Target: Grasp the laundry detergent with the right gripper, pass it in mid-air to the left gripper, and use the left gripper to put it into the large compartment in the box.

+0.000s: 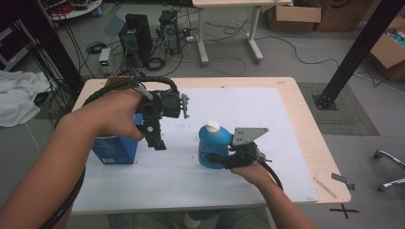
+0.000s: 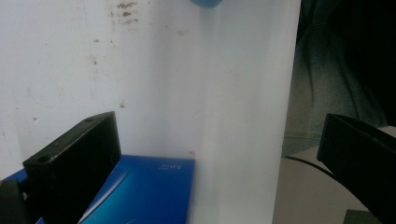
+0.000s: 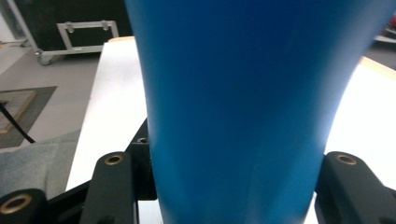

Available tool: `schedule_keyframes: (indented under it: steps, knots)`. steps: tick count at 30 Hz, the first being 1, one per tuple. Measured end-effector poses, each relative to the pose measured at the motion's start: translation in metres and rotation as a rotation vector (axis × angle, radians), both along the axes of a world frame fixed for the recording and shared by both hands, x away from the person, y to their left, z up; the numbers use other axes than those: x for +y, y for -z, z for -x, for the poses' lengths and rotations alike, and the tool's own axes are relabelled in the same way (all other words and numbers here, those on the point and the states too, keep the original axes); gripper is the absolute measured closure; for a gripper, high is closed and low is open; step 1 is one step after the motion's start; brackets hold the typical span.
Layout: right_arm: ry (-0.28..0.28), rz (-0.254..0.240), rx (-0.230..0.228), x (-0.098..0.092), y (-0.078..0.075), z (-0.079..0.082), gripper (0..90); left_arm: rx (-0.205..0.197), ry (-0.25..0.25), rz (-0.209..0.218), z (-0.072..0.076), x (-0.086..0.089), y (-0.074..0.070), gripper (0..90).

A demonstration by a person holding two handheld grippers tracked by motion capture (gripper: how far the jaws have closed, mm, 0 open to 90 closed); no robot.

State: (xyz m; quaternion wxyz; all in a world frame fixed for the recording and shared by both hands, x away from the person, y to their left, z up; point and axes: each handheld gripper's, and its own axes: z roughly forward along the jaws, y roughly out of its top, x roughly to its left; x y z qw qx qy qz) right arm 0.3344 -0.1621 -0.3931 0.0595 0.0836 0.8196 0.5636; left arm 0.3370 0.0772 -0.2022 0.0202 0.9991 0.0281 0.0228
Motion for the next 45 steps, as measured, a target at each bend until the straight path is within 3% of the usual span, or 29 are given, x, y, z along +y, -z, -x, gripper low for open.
schedule_keyframes:
  steps: [12,19,30,45]
  knots:
    - [-0.138,0.005,0.023,0.043,0.001,-0.011,43.9,0.022,0.003,-0.012,-0.003,-0.004,0.009,0.1]
    - [-0.188,0.014,0.032,0.064,0.001,-0.017,43.8,0.028,0.008,-0.007,-0.005,-0.008,0.011,0.1]
    - [-0.235,0.026,0.034,0.091,-0.001,-0.018,43.8,0.047,0.023,-0.018,-0.005,-0.019,0.021,0.1]
    - [-0.253,0.025,0.02,0.101,-0.007,-0.015,43.8,0.054,0.022,-0.042,-0.005,-0.023,0.03,0.1]
